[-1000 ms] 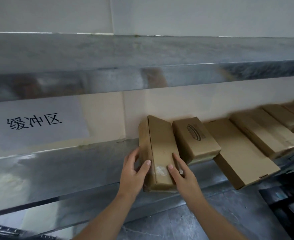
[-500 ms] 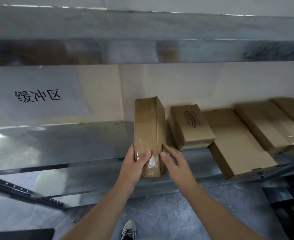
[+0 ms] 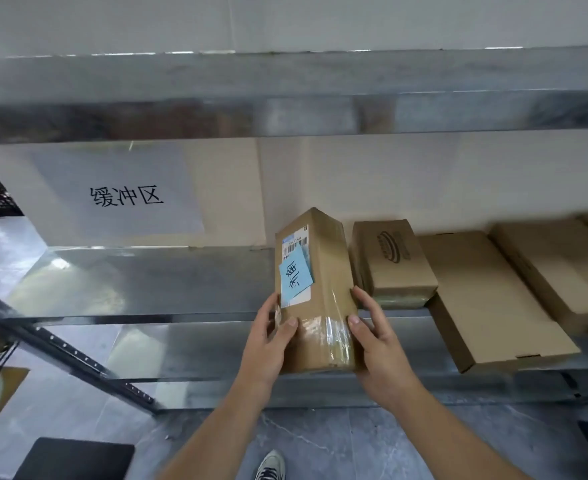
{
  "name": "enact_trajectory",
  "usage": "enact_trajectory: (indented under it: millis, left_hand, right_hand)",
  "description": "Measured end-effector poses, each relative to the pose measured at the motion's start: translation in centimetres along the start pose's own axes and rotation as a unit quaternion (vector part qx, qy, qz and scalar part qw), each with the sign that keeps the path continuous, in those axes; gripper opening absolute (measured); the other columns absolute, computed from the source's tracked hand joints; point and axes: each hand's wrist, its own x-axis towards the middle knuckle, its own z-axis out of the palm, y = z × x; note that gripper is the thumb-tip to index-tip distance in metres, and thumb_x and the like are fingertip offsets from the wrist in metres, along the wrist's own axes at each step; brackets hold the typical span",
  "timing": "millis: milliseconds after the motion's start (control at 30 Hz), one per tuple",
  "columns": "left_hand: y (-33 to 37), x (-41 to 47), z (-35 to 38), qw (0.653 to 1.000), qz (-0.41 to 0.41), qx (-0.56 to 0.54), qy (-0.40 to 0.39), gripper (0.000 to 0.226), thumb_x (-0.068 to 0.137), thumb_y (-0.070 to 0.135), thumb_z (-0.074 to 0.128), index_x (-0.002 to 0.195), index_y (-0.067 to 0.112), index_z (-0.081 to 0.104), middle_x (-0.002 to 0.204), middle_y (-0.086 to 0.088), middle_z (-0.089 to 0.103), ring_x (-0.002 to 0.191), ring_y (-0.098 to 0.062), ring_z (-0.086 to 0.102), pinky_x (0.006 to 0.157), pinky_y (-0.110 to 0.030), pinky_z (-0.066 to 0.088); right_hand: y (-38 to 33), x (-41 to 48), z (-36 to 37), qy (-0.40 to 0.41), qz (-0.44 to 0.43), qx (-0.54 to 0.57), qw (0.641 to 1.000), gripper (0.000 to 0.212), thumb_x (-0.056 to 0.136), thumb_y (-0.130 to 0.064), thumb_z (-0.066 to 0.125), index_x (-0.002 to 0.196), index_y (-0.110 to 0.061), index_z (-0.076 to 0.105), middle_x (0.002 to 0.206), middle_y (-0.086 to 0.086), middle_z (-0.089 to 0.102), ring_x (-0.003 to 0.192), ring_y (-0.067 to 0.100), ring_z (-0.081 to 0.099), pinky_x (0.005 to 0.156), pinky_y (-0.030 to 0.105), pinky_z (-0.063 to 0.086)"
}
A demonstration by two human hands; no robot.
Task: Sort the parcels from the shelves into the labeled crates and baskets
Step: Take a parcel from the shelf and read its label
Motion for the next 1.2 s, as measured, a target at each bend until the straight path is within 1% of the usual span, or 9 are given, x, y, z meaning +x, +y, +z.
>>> enact_trajectory:
  millis: [67,200,333,467,600,700,867,1033,1200]
  left_hand:
    - [-0.2,-0.8,0.0,0.999,-0.014,-0.029,-0.003,0.057,0.086,0.041,0.07,0.135,0.054,0.044,0.132,0.016,0.058,0.119,-0.009,0.058,0.099,-0.042,0.051]
    - [-0.3,-2.5,-0.3,0.999,0.031,-0.01,0.043,0.06,0.088,0.029,0.073,0.132,0.055,0.042,0.131,0.021,0.059,0.118,-0.003,0.057,0.087,-0.023,0.049]
    - [-0.5,-4.1,-1.1,0.993,0.069,0.027,0.093,0.063,0.086,0.026,0.075,0.129,0.056,0.041,0.127,0.028,0.057,0.115,0.003,0.056,0.086,-0.019,0.048]
    - [-0.1,-6.2,-2.0,0.98,0.117,0.09,0.131,0.068,0.087,0.024,0.074,0.137,0.049,0.036,0.13,0.03,0.052,0.117,0.009,0.052,0.086,-0.011,0.048]
    - [-0.2,-8.5,-4.2,0.961,0.159,0.135,0.18,0.069,0.086,0.021,0.074,0.14,0.043,0.036,0.131,0.029,0.053,0.119,0.008,0.052,0.088,-0.011,0.049]
    - [-0.2,-10.3,-6.3,0.951,0.162,0.139,0.224,0.068,0.084,0.023,0.076,0.132,0.05,0.036,0.126,0.035,0.051,0.117,0.011,0.05,0.083,-0.01,0.049]
    - [-0.3,-13.8,-11.4,0.933,0.168,0.138,0.287,0.068,0.084,0.025,0.075,0.14,0.037,0.039,0.133,0.024,0.049,0.118,0.008,0.05,0.083,-0.012,0.051]
    - [0.2,-19.0,-19.1,0.892,0.187,0.181,0.37,0.053,0.088,0.022,0.071,0.13,0.043,0.046,0.124,0.024,0.053,0.114,0.001,0.054,0.087,-0.02,0.053]
    - [1.0,-26.0,-28.2,0.814,0.204,0.28,0.467,0.031,0.088,0.022,0.063,0.119,0.027,0.061,0.114,0.017,0.06,0.109,-0.003,0.058,0.092,-0.021,0.05]
  right_hand:
    - [0.0,-0.4,-0.3,-0.015,0.012,-0.013,1.0,0.043,0.103,-0.012,0.052,0.131,-0.043,0.06,0.121,0.006,0.072,0.111,0.029,0.07,0.084,0.049,0.06]
    - [-0.1,-1.0,-0.8,-0.043,-0.003,-0.151,0.988,0.042,0.106,-0.013,0.049,0.129,-0.046,0.059,0.117,-0.007,0.073,0.109,0.012,0.07,0.096,0.047,0.058]
    - [-0.5,-1.3,0.2,-0.071,-0.033,-0.223,0.972,0.038,0.103,-0.022,0.057,0.134,-0.044,0.053,0.104,-0.023,0.072,0.095,-0.006,0.068,0.075,0.022,0.059]
    - [-0.2,-1.9,2.4,-0.113,-0.075,-0.299,0.945,0.055,0.095,-0.034,0.068,0.13,-0.063,0.035,0.116,-0.041,0.056,0.109,-0.007,0.06,0.075,0.015,0.054]
    - [1.2,-2.1,4.3,-0.146,-0.084,-0.33,0.929,0.065,0.094,-0.035,0.07,0.138,-0.06,0.029,0.125,-0.04,0.049,0.117,-0.008,0.052,0.084,0.017,0.048]
    - [2.1,-2.5,7.0,-0.175,-0.074,-0.341,0.921,0.068,0.09,-0.041,0.074,0.137,-0.058,0.028,0.119,-0.042,0.045,0.107,-0.01,0.051,0.079,0.019,0.047]
    - [4.0,-3.8,12.6,-0.227,-0.072,-0.35,0.906,0.07,0.086,-0.042,0.077,0.133,-0.056,0.027,0.112,-0.038,0.043,0.098,-0.009,0.05,0.071,0.02,0.045]
    - [7.8,-6.7,20.1,-0.291,-0.053,-0.325,0.898,0.068,0.085,-0.037,0.08,0.132,-0.056,0.034,0.129,-0.019,0.053,0.115,0.01,0.057,0.092,0.049,0.057]
    - [12.4,-11.2,28.3,-0.358,-0.041,-0.279,0.89,0.058,0.089,-0.029,0.076,0.124,-0.06,0.041,0.122,-0.02,0.057,0.108,0.005,0.06,0.064,0.025,0.056]
